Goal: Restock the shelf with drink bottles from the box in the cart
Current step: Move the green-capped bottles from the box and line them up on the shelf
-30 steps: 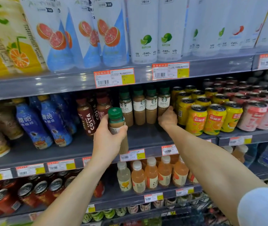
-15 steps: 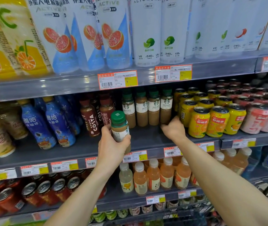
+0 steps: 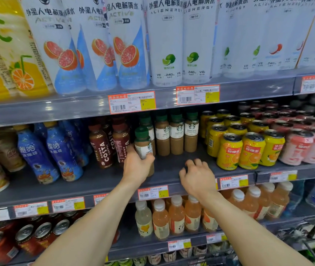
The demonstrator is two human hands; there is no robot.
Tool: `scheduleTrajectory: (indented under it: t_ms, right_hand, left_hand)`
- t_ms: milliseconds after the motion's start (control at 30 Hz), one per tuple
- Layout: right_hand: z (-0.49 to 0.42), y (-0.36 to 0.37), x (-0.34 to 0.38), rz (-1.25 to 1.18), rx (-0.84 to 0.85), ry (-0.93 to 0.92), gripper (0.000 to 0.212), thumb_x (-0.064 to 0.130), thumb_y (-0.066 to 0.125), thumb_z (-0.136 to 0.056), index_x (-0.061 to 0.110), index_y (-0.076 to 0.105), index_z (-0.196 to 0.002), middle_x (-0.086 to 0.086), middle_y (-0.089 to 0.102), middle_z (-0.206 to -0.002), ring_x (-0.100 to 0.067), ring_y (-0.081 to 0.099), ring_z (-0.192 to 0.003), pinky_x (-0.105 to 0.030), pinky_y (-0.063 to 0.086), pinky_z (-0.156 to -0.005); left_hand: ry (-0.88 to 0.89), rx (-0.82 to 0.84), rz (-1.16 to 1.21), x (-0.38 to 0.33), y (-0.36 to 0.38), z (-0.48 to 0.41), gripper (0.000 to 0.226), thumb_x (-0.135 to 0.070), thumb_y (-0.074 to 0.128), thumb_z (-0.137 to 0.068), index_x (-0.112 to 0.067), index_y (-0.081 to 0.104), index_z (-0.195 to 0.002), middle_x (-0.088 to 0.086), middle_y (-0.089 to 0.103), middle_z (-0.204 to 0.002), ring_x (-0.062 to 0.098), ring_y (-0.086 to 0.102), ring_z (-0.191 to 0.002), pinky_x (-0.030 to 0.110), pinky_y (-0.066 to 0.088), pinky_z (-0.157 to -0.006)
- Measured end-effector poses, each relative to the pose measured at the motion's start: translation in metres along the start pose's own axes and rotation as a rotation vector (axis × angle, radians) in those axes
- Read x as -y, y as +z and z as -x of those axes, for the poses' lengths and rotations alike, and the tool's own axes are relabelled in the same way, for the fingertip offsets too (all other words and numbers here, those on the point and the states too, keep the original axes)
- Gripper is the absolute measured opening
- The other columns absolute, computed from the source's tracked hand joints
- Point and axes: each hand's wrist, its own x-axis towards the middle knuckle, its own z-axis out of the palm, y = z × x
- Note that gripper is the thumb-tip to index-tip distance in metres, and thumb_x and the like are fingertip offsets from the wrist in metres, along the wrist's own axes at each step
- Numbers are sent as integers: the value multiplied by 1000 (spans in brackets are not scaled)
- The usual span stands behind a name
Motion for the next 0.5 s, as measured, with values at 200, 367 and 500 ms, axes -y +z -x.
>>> scheduleTrajectory:
  t_ms: [200,367,500]
  right_hand:
    - [0,0,0,25,-9,-15,34,36,44,-94,13,65,-105,-10,63,-101,-28,56,-91,-38,45,-75]
    - [1,1,1,29,-31,-35,31,34,48,-92,11,67,-101,-12,63,-96,-30,56,-86,-38,45,-71]
    - [2,1,1,33,-39,-32,31,34,49,-91,11,68,-99,-12,63,-93,-30,57,-84,-38,46,-68]
  left_hand:
    - [3,-47,-108,15,6,14,55,-27,81,-78,-17,48,-121,-3,62,-111,16,59,-97,31,48,-82]
    - [-33,-81,-215,27,13,18,52,-26,76,-84,-12,49,-126,8,65,-117,28,62,-108,40,51,-89]
    - [-23,-73,-298,22,19,5,40,-23,69,-90,-11,51,-124,15,67,-117,37,63,-108,41,52,-87]
